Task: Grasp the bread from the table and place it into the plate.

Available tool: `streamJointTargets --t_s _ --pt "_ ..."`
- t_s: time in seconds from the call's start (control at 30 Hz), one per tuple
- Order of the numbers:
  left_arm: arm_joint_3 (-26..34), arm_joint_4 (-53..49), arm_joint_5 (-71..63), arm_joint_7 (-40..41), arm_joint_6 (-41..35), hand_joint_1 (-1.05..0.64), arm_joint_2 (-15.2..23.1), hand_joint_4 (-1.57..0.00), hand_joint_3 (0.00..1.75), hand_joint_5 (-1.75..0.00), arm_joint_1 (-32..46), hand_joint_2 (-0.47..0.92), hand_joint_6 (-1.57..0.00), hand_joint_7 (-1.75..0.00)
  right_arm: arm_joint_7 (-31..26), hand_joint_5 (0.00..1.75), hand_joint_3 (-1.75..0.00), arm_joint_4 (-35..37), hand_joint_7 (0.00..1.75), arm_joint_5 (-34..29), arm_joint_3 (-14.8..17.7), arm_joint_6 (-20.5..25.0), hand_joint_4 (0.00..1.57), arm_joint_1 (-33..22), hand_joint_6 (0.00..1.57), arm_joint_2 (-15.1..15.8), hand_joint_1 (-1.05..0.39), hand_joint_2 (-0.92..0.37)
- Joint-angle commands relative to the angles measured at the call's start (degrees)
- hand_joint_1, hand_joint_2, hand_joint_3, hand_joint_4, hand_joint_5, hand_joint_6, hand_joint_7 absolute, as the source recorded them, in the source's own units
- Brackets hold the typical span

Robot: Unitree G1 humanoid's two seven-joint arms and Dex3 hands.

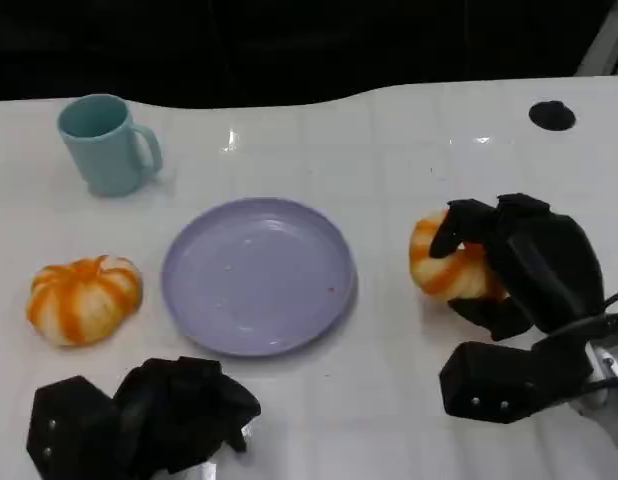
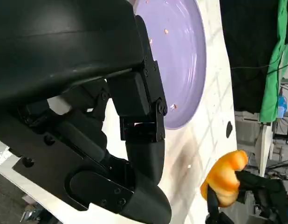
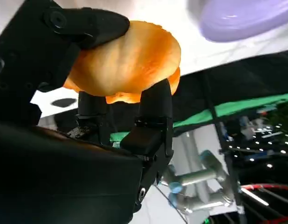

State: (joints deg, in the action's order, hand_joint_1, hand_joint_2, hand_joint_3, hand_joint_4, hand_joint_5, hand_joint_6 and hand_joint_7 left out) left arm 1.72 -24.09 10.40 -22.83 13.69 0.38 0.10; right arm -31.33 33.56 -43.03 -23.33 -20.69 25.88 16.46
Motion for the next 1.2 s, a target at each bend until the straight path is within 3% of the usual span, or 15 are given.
streamJointTargets --t_s 0.03,0.23,0.5,0.83,1.0,1.2 --pt "0.3 -0.9 -0.3 0.3 -0.4 -1.05 1.0 -0.89 0.24 -1.53 0.1 0.66 -1.46 -0.51 1.3 1.75 -1.36 -1.8 1.50 0.8 -0.1 -1.3 0.99 0.2 0.90 -0.8 -0.02 -0.24" --pt "0.4 -2.3 -0.3 0.1 0.2 -1.05 1.0 -0.89 0.24 -1.53 -0.6 0.65 -1.46 -0.51 1.4 1.75 -1.45 0.1 1.57 0.6 -1.3 -3.5 1.00 2.4 0.88 -3.8 -0.03 -0.19" --pt "-0.1 -2.4 -0.9 0.3 0.6 -1.05 1.1 -0.90 0.25 -1.52 -0.4 0.65 -1.47 -0.51 1.4 1.75 -1.41 2.7 1.58 0.6 -3.1 -5.5 1.00 5.1 0.89 -9.5 -0.02 -0.22" --pt "-0.5 -2.1 -0.4 -0.1 0.5 -1.05 0.9 -0.91 0.24 -1.51 0.0 0.64 -1.47 -0.51 -3.5 1.75 -1.47 13.7 1.69 -0.5 -4.8 -6.6 0.99 12.3 0.81 -16.0 -0.04 -0.23" --pt "-0.5 -1.9 -0.5 0.1 0.4 -1.05 1.0 -0.92 0.25 -1.51 0.1 0.64 -1.47 -0.51 -5.2 1.75 -1.36 21.8 1.64 -0.3 -5.3 -6.2 0.95 16.5 0.81 -19.3 -0.05 -0.26" --pt "-0.8 -2.2 -0.8 0.4 1.1 -1.05 0.8 -0.92 0.25 -1.51 0.2 0.65 -1.47 -0.51 -6.1 1.75 -1.20 29.2 1.57 0.5 -5.4 -6.8 0.88 20.5 0.80 -22.2 -0.09 -0.40"
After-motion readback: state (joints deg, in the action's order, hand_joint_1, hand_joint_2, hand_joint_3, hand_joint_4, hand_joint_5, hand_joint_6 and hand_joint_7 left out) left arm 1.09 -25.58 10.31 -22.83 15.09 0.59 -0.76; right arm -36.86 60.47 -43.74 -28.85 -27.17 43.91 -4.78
